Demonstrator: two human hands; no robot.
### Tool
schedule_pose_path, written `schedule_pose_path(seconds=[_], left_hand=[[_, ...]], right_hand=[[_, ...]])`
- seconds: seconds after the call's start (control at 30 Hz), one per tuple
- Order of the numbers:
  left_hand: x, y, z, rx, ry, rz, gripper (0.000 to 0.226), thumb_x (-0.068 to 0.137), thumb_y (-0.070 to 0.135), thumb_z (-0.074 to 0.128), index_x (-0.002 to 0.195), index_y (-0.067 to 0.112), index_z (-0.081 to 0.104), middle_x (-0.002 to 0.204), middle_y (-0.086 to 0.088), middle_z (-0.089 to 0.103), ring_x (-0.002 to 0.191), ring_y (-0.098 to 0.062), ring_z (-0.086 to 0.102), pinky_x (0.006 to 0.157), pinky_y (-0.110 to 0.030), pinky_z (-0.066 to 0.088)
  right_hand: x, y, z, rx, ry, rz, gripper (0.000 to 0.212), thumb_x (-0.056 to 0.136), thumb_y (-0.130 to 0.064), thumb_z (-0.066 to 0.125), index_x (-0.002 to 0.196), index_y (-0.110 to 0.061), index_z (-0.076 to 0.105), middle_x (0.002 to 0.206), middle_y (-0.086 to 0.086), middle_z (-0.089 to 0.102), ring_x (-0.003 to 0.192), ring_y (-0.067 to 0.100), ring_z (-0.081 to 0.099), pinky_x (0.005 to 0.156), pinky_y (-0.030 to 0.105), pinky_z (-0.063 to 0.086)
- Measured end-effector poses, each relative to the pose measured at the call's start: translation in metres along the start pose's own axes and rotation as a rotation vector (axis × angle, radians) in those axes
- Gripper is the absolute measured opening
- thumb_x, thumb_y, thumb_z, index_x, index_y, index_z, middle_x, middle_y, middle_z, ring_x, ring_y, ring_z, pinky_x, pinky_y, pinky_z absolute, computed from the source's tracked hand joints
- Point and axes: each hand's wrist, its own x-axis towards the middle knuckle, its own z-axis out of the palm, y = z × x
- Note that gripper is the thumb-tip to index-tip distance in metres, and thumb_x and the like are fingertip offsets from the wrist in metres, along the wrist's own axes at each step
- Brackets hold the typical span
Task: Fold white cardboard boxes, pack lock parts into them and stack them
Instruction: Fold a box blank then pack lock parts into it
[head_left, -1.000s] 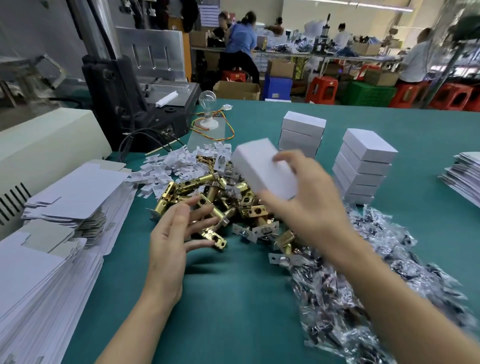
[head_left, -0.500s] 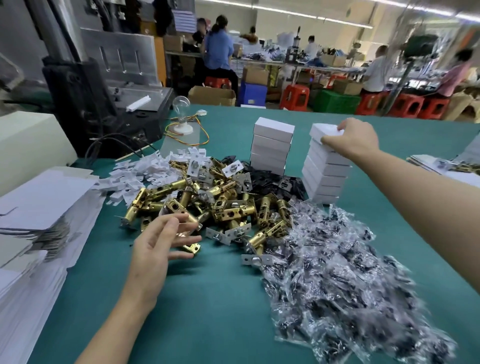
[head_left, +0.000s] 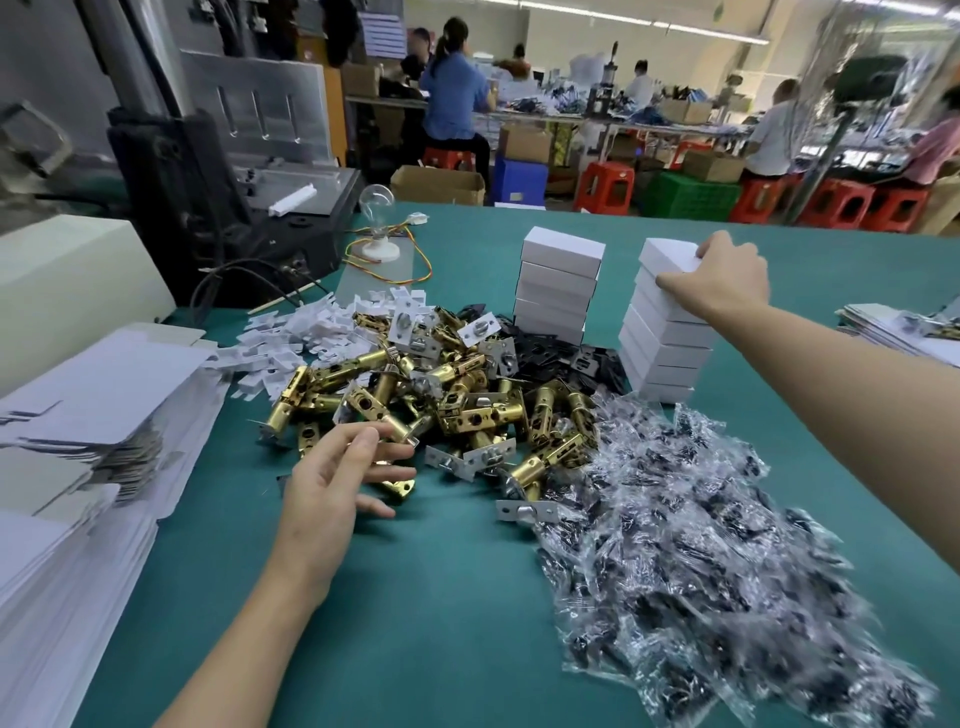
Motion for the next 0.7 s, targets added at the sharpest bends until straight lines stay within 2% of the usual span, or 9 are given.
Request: schedule_pose_path(seconds=[0.13, 0.27, 0.37, 0.43, 0.5, 0.53, 0.6, 0.7], left_hand=[[0.0, 0.002, 0.0, -0.008, -0.001, 0.0, 0.026, 0.111, 0.022, 0.048, 0.112, 0.012, 0.072, 0.103, -0.007, 0.08, 0.093, -0.025, 0.078, 0.055, -0.027, 0.06], [-0.001, 0.004, 0.0, 0.004, -0.008, 0.006, 0.026, 0.111, 0.022, 0.048, 0.111, 0.011, 0.072, 0.103, -0.006, 0.08, 0.093, -0.026, 0.078, 0.056, -0.028, 0.061], [-0.002, 0.005, 0.0, 0.003, -0.011, 0.013, 0.026, 0.111, 0.022, 0.048, 0.11, 0.012, 0.072, 0.103, -0.005, 0.08, 0.091, -0.024, 0.078, 0.054, -0.027, 0.06], [-0.002, 0.005, -0.001, 0.01, -0.009, 0.012, 0.024, 0.111, 0.021, 0.05, 0.108, 0.013, 0.072, 0.101, -0.004, 0.08, 0.089, -0.024, 0.078, 0.053, -0.026, 0.058], [-0.002, 0.004, 0.0, 0.015, -0.016, 0.011, 0.023, 0.11, 0.021, 0.051, 0.107, 0.014, 0.073, 0.099, -0.004, 0.08, 0.088, -0.023, 0.078, 0.053, -0.025, 0.057], [-0.002, 0.004, 0.0, 0.023, -0.02, 0.012, 0.023, 0.11, 0.022, 0.052, 0.106, 0.014, 0.073, 0.098, -0.003, 0.08, 0.088, -0.023, 0.078, 0.053, -0.026, 0.056], [-0.003, 0.004, 0.002, 0.045, -0.032, 0.024, 0.021, 0.11, 0.022, 0.053, 0.105, 0.016, 0.073, 0.097, -0.003, 0.079, 0.087, -0.022, 0.077, 0.054, -0.028, 0.055], [-0.002, 0.005, 0.005, 0.04, -0.045, 0.014, 0.019, 0.107, 0.027, 0.057, 0.103, 0.016, 0.072, 0.095, -0.002, 0.079, 0.083, -0.019, 0.077, 0.053, -0.029, 0.054]], right_hand=[[0.005, 0.002, -0.002, -0.011, -0.04, -0.009, 0.065, 0.086, -0.042, 0.076, 0.134, -0.007, 0.049, 0.135, 0.024, 0.051, 0.127, 0.042, 0.047, 0.1, 0.047, 0.045], [0.01, 0.007, -0.005, -0.002, -0.049, -0.022, 0.062, 0.084, -0.038, 0.076, 0.132, -0.007, 0.051, 0.13, 0.022, 0.057, 0.123, 0.042, 0.051, 0.094, 0.044, 0.046], [0.003, 0.003, -0.005, -0.076, -0.062, 0.012, 0.069, 0.085, -0.042, 0.077, 0.137, -0.007, 0.047, 0.138, 0.025, 0.05, 0.13, 0.044, 0.046, 0.103, 0.051, 0.043], [-0.008, -0.009, -0.007, -0.17, 0.051, -0.045, 0.072, 0.086, -0.047, 0.076, 0.137, -0.006, 0.046, 0.143, 0.026, 0.044, 0.135, 0.043, 0.04, 0.108, 0.058, 0.036], [-0.027, -0.035, -0.006, -0.147, 0.211, -0.264, 0.061, 0.088, -0.043, 0.072, 0.132, -0.007, 0.051, 0.138, 0.023, 0.047, 0.13, 0.04, 0.042, 0.105, 0.055, 0.037], [-0.04, -0.054, -0.004, -0.081, 0.237, -0.406, 0.054, 0.089, -0.04, 0.07, 0.13, -0.009, 0.054, 0.135, 0.02, 0.05, 0.127, 0.038, 0.045, 0.104, 0.052, 0.039], [-0.079, -0.099, 0.005, 0.031, 0.158, -0.689, 0.044, 0.092, -0.035, 0.069, 0.127, -0.01, 0.059, 0.131, 0.015, 0.055, 0.124, 0.034, 0.049, 0.103, 0.048, 0.041], [-0.153, -0.163, 0.037, 0.057, -0.063, -1.061, 0.036, 0.095, -0.033, 0.067, 0.125, -0.015, 0.063, 0.128, 0.007, 0.062, 0.123, 0.027, 0.054, 0.102, 0.042, 0.043]])
